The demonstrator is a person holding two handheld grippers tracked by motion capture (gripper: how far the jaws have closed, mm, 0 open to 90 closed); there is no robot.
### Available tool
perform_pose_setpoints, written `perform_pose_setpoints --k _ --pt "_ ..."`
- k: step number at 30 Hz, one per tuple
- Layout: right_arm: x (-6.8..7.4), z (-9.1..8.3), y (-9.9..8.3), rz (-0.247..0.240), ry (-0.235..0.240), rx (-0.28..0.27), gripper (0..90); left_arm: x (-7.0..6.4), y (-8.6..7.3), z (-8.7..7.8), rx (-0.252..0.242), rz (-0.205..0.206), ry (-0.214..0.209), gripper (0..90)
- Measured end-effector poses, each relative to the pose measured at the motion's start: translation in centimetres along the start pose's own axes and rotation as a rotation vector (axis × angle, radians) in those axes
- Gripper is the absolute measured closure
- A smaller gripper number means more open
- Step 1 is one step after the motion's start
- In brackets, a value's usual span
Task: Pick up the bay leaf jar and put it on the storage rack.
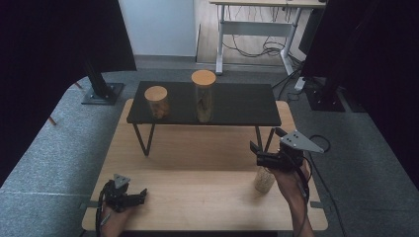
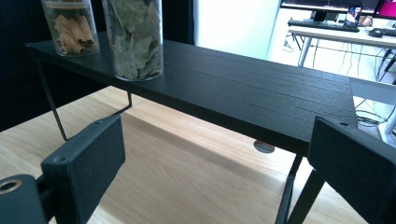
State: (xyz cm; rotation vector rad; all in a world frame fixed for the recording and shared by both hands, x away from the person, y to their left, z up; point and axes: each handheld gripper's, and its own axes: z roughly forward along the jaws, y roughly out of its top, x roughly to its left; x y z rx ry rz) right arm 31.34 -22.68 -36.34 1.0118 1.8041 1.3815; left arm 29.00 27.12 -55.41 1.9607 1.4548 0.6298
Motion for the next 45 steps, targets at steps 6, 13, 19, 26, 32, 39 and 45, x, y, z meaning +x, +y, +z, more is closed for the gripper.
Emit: perform_pose_setpoints --k 6,13,19,26,32,39,45 --pt "-0.1 -0.4 -0.3 -0.001 -0.009 -0.005 4.0 0.0 0.0 0.0 -0.003 -0.003 0.0 2.1" --pt "-0.3 -1.1 -0.9 0.003 -0.02 -0.006 4.1 0.0 0.0 0.0 -0.003 -0.004 0.001 2.1" --pt "-0.6 -1.8 -1.5 0.003 -0.043 -0.007 4.3 0.0 0.0 0.0 -0.003 -0.004 0.001 2.1" --pt "-1.1 -2.7 -2.3 0.007 -0.067 -0.008 4.4 0.0 0.0 0.0 0.002 -0.001 0.002 2.1" --pt "-1.4 -3.3 -3.0 0.012 -0.09 -0.007 4.7 0.0 0.0 0.0 0.002 -0.001 0.002 2.1" --pt "-1.7 -4.1 -3.8 0.008 -0.123 -0.008 5.3 0.0 0.0 0.0 0.002 -0.002 0.003 2.1" --pt "-1.9 -4.6 -4.4 0.011 -0.142 -0.006 5.5 0.0 0.0 0.0 0.001 -0.003 0.003 2.1"
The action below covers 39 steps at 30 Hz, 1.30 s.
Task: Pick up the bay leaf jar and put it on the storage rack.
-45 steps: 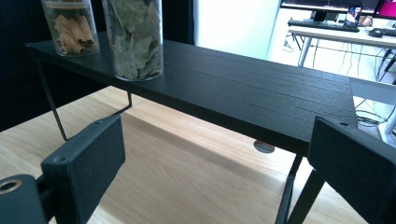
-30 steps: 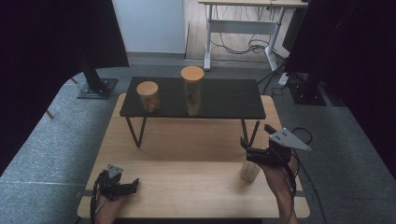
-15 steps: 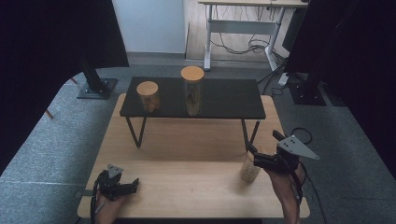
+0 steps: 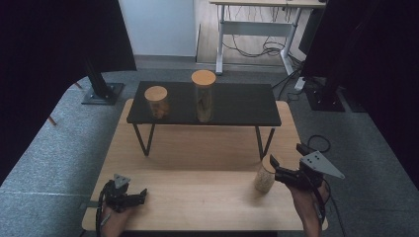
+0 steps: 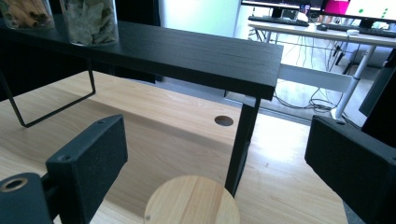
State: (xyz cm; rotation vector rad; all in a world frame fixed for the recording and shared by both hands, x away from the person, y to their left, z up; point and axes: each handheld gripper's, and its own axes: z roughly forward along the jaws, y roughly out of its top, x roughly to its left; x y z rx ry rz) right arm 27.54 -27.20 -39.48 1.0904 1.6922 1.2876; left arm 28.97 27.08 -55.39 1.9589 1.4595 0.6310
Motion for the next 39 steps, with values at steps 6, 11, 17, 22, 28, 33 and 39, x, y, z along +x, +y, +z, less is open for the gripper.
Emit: perform_pose_setpoints --k 6,11,17,22,28,33,39 --pt "-0.3 -0.5 -0.8 0.001 -0.021 0.005 5.6 0.0 0.0 0.0 0.0 0.0 0.0 2.1" --pt "-0.6 -1.0 -1.6 0.008 -0.04 0.007 5.7 0.0 0.0 0.0 -0.002 -0.002 0.0 2.1" --pt "-1.0 -1.6 -2.4 0.015 -0.058 0.006 5.8 0.0 0.0 0.0 0.0 0.0 0.0 2.1" --pt "-1.2 -1.9 -3.3 0.024 -0.071 0.01 6.0 0.0 0.0 0.0 0.0 0.0 0.0 2.1" --pt "-1.4 -2.1 -4.3 0.026 -0.087 0.018 6.2 0.0 0.0 0.0 -0.002 -0.003 0.0 2.1" --pt "-1.7 -2.3 -5.2 0.041 -0.098 0.021 6.2 0.0 0.0 0.0 -0.004 -0.005 0.0 2.1" --pt "-1.9 -2.6 -6.5 0.048 -0.114 0.033 6.3 0.0 0.0 0.0 -0.002 -0.004 0.001 2.1"
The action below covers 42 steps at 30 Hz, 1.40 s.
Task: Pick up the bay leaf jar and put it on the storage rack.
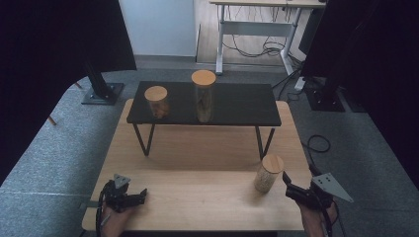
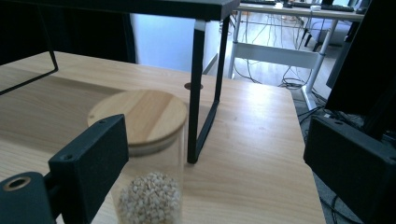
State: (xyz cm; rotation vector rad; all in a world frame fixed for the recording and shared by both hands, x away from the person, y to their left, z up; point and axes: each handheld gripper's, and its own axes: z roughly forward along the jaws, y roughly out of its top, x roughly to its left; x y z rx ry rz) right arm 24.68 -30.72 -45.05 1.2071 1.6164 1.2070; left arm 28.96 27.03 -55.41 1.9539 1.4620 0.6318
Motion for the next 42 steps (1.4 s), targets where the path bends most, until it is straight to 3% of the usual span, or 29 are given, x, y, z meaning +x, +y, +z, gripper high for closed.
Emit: perform_pose_setpoints --k 19,42 --pt "-0.5 0.4 -3.5 0.017 -0.049 0.033 6.9 0.0 0.0 0.0 -0.001 -0.001 0.0 2.1" --pt "-0.7 1.1 -6.6 0.076 -0.054 0.07 7.6 0.0 0.0 0.0 -0.001 -0.001 0.0 2.1"
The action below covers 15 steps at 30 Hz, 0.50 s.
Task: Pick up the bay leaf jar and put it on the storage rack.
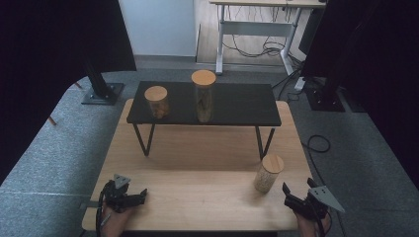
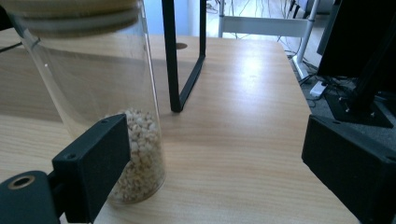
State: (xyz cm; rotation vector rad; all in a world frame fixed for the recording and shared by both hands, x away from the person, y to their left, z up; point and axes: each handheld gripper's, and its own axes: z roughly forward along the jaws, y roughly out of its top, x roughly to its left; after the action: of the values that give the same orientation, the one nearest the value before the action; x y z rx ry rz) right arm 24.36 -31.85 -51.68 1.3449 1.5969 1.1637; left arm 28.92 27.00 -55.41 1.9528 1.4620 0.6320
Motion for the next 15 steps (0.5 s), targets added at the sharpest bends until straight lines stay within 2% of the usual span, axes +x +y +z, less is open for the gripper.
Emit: perform_pose_setpoints --k 15 --pt "-0.1 0.5 -2.0 0.026 0.004 0.019 8.2 0.0 0.0 0.0 0.0 -0.001 0.001 2.1"
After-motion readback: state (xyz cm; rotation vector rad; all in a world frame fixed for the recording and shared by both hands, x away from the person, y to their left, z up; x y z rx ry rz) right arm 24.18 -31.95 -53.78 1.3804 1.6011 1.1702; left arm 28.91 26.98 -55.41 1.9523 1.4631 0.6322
